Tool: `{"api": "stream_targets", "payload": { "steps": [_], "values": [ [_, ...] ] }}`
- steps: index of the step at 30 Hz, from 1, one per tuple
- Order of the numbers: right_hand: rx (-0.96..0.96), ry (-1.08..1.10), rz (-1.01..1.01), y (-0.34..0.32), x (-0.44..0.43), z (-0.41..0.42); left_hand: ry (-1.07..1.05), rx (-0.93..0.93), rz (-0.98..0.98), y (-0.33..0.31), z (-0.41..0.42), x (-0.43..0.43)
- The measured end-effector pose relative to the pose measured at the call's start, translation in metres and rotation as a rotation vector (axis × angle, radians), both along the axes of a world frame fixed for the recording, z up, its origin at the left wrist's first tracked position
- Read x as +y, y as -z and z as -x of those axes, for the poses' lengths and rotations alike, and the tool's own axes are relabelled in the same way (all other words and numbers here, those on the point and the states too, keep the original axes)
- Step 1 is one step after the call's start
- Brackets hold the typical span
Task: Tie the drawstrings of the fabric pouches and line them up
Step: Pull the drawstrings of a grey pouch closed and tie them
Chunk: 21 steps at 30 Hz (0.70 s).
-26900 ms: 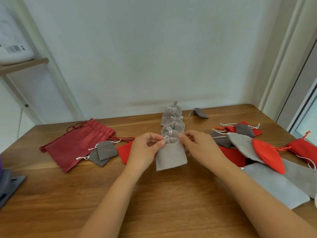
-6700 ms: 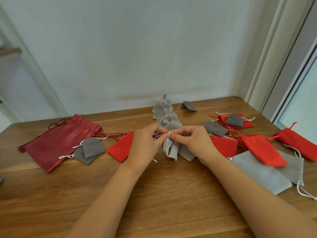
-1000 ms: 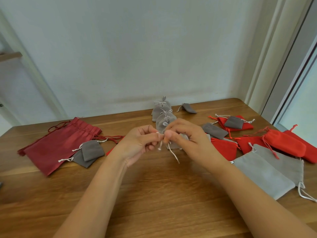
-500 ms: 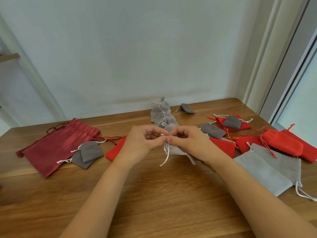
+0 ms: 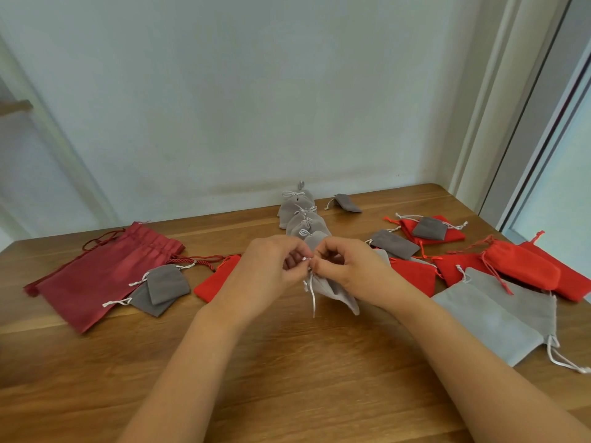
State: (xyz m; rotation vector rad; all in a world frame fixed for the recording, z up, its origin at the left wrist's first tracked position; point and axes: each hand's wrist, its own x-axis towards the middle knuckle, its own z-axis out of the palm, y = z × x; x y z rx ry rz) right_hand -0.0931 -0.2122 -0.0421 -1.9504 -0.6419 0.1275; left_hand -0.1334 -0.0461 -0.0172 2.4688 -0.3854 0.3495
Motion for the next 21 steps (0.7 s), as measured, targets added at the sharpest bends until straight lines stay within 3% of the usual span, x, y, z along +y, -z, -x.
{"api": "stream_targets", "payload": {
  "steps": [5, 9, 15, 21],
  "values": [
    [0.080, 0.025, -0.070, 0.000, 0.002, 0.000, 0.003, -0.005, 0.004, 0.002, -0.001, 0.004],
    [0.249, 0.004, -0.306, 0.000, 0.000, 0.001, 0.065, -0.096, 0.031, 0.003, 0.000, 0.004],
    [0.246, -0.027, -0.559, -0.005, -0.003, 0.002, 0.055, -0.215, 0.124, 0.003, -0.002, 0.005],
    [0.267, -0.059, -0.583, -0.010, -0.008, 0.002, 0.049, -0.146, 0.320, 0.002, 0.000, 0.002]
  ]
}}
